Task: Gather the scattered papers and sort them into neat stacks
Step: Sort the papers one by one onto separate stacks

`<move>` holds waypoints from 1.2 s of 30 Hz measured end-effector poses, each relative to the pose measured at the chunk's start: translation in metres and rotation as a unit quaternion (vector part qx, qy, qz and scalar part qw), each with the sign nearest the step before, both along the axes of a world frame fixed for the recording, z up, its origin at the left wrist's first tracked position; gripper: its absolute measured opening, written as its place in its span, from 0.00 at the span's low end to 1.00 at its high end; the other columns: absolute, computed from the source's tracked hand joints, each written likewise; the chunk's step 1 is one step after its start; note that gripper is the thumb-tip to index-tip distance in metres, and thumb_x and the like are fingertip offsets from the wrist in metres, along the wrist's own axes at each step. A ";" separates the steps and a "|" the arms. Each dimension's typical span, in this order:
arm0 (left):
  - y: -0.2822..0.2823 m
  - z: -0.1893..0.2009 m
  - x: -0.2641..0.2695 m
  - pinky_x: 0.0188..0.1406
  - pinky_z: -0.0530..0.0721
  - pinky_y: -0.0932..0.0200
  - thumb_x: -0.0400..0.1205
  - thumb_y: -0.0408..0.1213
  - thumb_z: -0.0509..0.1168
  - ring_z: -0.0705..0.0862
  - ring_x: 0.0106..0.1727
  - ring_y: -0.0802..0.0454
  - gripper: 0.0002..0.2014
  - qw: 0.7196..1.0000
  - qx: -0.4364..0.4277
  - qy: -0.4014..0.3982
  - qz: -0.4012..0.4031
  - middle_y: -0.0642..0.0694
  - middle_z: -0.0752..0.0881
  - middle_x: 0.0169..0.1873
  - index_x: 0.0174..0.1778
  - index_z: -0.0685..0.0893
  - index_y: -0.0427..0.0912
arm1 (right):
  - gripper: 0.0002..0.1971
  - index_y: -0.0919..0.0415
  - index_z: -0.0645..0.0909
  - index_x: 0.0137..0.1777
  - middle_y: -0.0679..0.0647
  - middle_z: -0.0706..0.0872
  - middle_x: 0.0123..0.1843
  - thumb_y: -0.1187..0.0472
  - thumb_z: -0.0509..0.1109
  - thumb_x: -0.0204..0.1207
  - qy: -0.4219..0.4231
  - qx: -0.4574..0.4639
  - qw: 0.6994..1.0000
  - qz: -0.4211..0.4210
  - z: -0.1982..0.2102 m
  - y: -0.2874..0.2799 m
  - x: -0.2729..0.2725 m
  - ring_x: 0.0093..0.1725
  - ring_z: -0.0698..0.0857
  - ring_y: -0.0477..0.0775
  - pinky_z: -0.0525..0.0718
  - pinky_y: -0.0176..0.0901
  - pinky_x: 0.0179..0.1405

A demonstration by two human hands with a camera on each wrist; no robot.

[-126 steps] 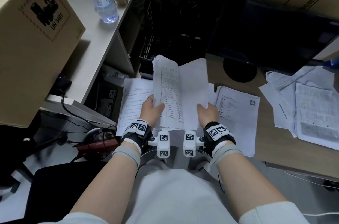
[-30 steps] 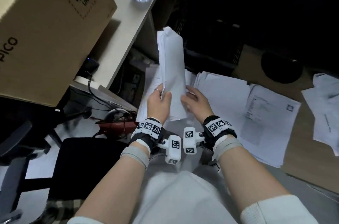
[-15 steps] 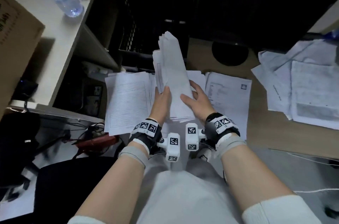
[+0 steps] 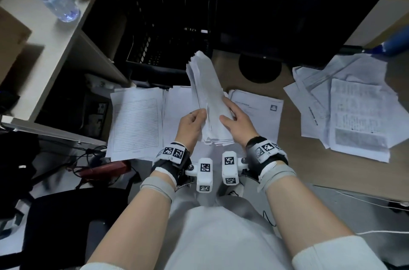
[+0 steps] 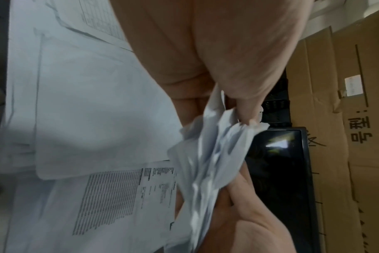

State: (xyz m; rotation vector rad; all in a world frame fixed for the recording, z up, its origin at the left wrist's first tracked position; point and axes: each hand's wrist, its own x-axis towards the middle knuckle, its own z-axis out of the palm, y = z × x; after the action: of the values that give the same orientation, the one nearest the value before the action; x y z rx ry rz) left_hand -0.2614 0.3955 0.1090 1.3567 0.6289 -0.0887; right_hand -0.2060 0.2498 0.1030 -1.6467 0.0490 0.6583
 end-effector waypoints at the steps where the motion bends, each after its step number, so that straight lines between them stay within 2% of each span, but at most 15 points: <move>1: -0.003 -0.001 0.000 0.61 0.86 0.43 0.89 0.37 0.63 0.90 0.54 0.40 0.12 1.000 -0.007 -0.002 0.002 0.32 0.91 0.55 0.58 0.89 0.33 | 0.30 0.40 0.69 0.80 0.42 0.77 0.75 0.64 0.68 0.82 -0.001 -0.004 1.000 0.006 0.000 -0.004 0.001 0.71 0.79 0.46 0.78 0.51 0.75; 3: -0.004 0.001 0.001 0.59 0.88 0.46 0.87 0.37 0.68 0.91 0.54 0.39 0.11 1.000 -0.006 0.002 -0.005 0.33 0.92 0.54 0.59 0.89 0.34 | 0.30 0.36 0.71 0.78 0.43 0.77 0.75 0.63 0.68 0.81 0.001 0.001 1.000 0.007 0.001 -0.006 0.002 0.71 0.80 0.47 0.79 0.52 0.74; 6: -0.006 0.001 0.004 0.49 0.90 0.50 0.81 0.38 0.75 0.92 0.52 0.39 0.13 0.999 0.027 0.031 -0.027 0.36 0.93 0.50 0.58 0.89 0.34 | 0.28 0.40 0.74 0.77 0.46 0.80 0.72 0.67 0.68 0.81 0.020 0.023 1.000 0.000 0.005 -0.004 0.003 0.66 0.83 0.47 0.83 0.46 0.67; 9: -0.002 0.004 0.005 0.33 0.85 0.61 0.80 0.41 0.77 0.92 0.41 0.51 0.12 0.996 0.036 0.059 -0.054 0.44 0.94 0.44 0.55 0.90 0.39 | 0.27 0.40 0.80 0.70 0.46 0.84 0.62 0.72 0.63 0.81 0.036 0.022 0.999 -0.013 0.015 0.005 0.004 0.50 0.85 0.47 0.87 0.48 0.47; 10: 0.000 0.005 0.005 0.30 0.83 0.63 0.80 0.41 0.76 0.91 0.37 0.54 0.11 0.995 0.040 0.064 -0.063 0.45 0.93 0.41 0.54 0.90 0.39 | 0.24 0.43 0.81 0.69 0.45 0.85 0.61 0.71 0.63 0.82 0.039 0.024 0.999 -0.016 0.017 0.008 0.005 0.50 0.85 0.44 0.88 0.45 0.47; 12: 0.011 0.003 0.010 0.25 0.81 0.64 0.82 0.33 0.68 0.87 0.29 0.58 0.04 0.991 0.069 0.080 -0.076 0.43 0.89 0.34 0.45 0.88 0.37 | 0.16 0.51 0.82 0.70 0.42 0.83 0.66 0.63 0.66 0.84 0.042 0.036 0.998 -0.022 0.020 0.013 0.006 0.62 0.82 0.38 0.82 0.25 0.49; 14: 0.019 -0.001 0.015 0.21 0.85 0.55 0.84 0.27 0.60 0.89 0.29 0.51 0.11 0.987 0.101 0.107 -0.065 0.34 0.86 0.31 0.40 0.85 0.31 | 0.16 0.50 0.83 0.69 0.41 0.82 0.70 0.51 0.68 0.83 0.055 0.035 0.998 -0.016 0.024 0.017 0.006 0.68 0.79 0.40 0.75 0.25 0.53; 16: 0.031 -0.008 0.020 0.33 0.90 0.30 0.82 0.39 0.62 0.91 0.39 0.33 0.17 0.983 0.133 0.105 -0.069 0.26 0.88 0.36 0.41 0.85 0.25 | 0.21 0.47 0.82 0.69 0.42 0.81 0.70 0.43 0.71 0.79 0.049 0.011 0.999 0.008 0.023 0.025 0.007 0.70 0.78 0.42 0.73 0.33 0.61; 17: 0.035 -0.012 0.020 0.38 0.89 0.28 0.79 0.44 0.62 0.90 0.39 0.32 0.20 0.980 0.152 0.100 -0.076 0.28 0.89 0.36 0.41 0.84 0.25 | 0.25 0.47 0.80 0.71 0.42 0.80 0.72 0.41 0.73 0.76 0.044 -0.001 0.999 0.026 0.023 0.029 0.007 0.72 0.76 0.43 0.71 0.37 0.66; 22: 0.050 0.008 0.025 0.38 0.86 0.47 0.68 0.44 0.70 0.86 0.36 0.43 0.15 0.960 0.221 0.086 -0.149 0.35 0.90 0.35 0.38 0.87 0.33 | 0.49 0.48 0.69 0.78 0.44 0.74 0.74 0.33 0.82 0.57 0.062 -0.047 0.995 0.058 0.017 0.052 0.006 0.73 0.73 0.43 0.71 0.45 0.75; 24: 0.058 0.005 0.025 0.39 0.85 0.49 0.72 0.45 0.76 0.87 0.39 0.42 0.15 0.952 0.240 0.080 -0.169 0.36 0.91 0.38 0.41 0.89 0.34 | 0.44 0.51 0.68 0.77 0.48 0.77 0.71 0.39 0.80 0.62 0.067 -0.083 0.993 0.057 0.016 0.061 0.009 0.69 0.78 0.48 0.76 0.48 0.69; 26: 0.066 -0.001 0.023 0.39 0.84 0.49 0.75 0.48 0.77 0.87 0.39 0.41 0.17 0.951 0.253 0.080 -0.161 0.37 0.91 0.37 0.43 0.90 0.33 | 0.29 0.55 0.72 0.72 0.52 0.82 0.62 0.48 0.74 0.73 0.068 -0.123 0.990 0.031 0.013 0.066 0.010 0.61 0.83 0.52 0.80 0.49 0.60; 29: 0.078 -0.007 0.019 0.33 0.75 0.54 0.80 0.45 0.74 0.78 0.32 0.44 0.19 0.951 0.255 0.093 -0.149 0.39 0.83 0.31 0.40 0.86 0.28 | 0.14 0.61 0.84 0.56 0.59 0.89 0.50 0.51 0.66 0.79 0.038 -0.198 0.978 -0.058 0.003 0.066 0.008 0.52 0.88 0.62 0.85 0.50 0.54; 31: 0.087 -0.010 0.018 0.32 0.73 0.55 0.81 0.42 0.73 0.75 0.31 0.46 0.18 0.952 0.255 0.103 -0.133 0.40 0.80 0.29 0.37 0.84 0.28 | 0.15 0.61 0.86 0.48 0.59 0.90 0.46 0.51 0.64 0.83 0.034 -0.250 0.958 -0.137 -0.002 0.058 0.003 0.48 0.87 0.63 0.81 0.45 0.47; 36: 0.102 -0.014 0.013 0.43 0.85 0.52 0.81 0.39 0.73 0.88 0.43 0.39 0.12 0.965 0.217 0.110 -0.096 0.39 0.90 0.44 0.50 0.88 0.30 | 0.14 0.61 0.87 0.57 0.58 0.90 0.55 0.53 0.67 0.83 0.063 -0.293 0.931 -0.208 -0.014 0.047 -0.005 0.50 0.86 0.61 0.79 0.42 0.49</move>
State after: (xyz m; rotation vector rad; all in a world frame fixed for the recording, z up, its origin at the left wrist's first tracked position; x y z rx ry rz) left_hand -0.2481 0.4977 0.0949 1.8486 0.7290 -0.2734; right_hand -0.2108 0.2973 0.0891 -2.0710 0.7297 0.4369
